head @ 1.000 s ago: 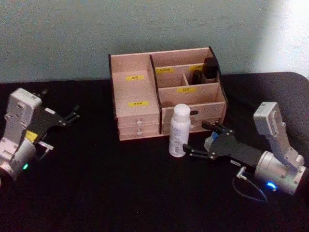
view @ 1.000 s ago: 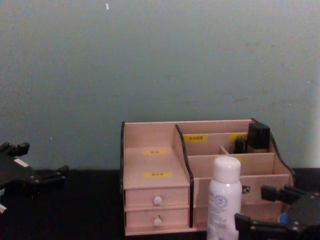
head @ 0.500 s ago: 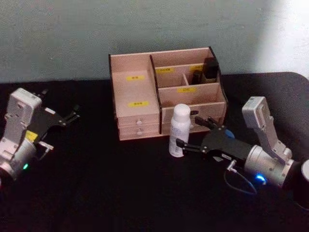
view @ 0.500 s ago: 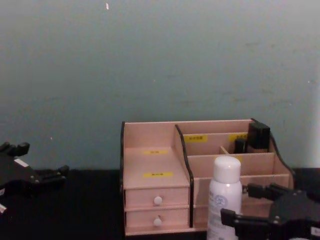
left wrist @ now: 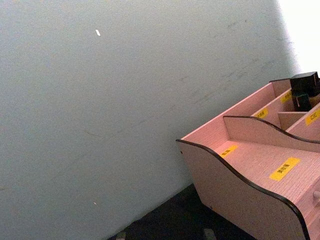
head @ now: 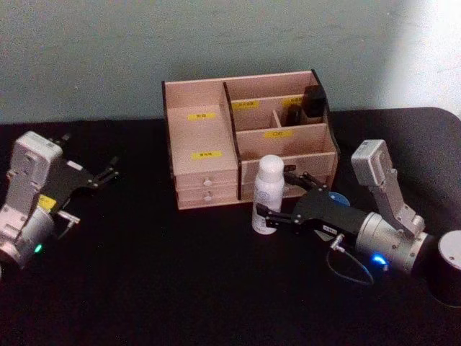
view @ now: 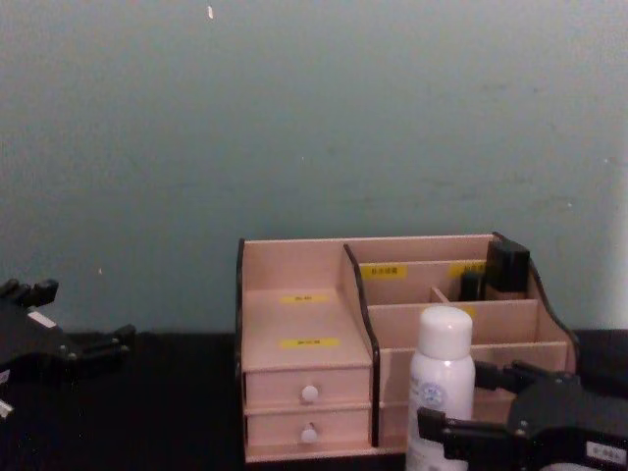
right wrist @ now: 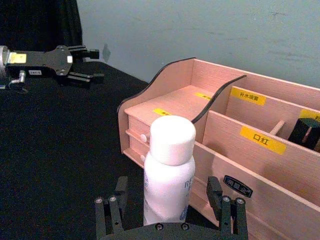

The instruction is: Pick up the facial cleanser and watermelon frost from the table and place them into the tiered storage box.

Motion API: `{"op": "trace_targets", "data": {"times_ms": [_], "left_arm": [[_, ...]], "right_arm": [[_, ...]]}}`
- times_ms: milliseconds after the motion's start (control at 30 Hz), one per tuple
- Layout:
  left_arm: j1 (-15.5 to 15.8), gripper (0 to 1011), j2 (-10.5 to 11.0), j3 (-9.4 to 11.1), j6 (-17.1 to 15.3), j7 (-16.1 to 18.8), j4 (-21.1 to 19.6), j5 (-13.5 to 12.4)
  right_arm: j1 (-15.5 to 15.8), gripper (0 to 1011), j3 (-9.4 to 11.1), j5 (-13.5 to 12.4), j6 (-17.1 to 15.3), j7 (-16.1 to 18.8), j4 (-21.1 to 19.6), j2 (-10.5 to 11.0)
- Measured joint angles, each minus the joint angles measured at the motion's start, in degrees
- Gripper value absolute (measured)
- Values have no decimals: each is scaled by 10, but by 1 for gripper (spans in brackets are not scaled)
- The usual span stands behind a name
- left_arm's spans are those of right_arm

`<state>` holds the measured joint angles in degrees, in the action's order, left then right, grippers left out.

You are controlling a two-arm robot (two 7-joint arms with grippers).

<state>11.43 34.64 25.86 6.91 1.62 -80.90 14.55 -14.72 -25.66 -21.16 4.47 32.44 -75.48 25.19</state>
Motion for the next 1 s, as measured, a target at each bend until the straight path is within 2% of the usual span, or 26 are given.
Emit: {"op": "trace_targets", "data": {"times_ms": [500, 1000], "left_arm": [[0, 1001, 0, 0, 0, 0, 0, 0], [0, 1001, 0, 0, 0, 0, 0, 0]], "right_arm": [[-18, 1003, -4, 4, 3, 2, 31, -19], [-24, 1003, -4, -1, -1, 6, 39, -26]]}}
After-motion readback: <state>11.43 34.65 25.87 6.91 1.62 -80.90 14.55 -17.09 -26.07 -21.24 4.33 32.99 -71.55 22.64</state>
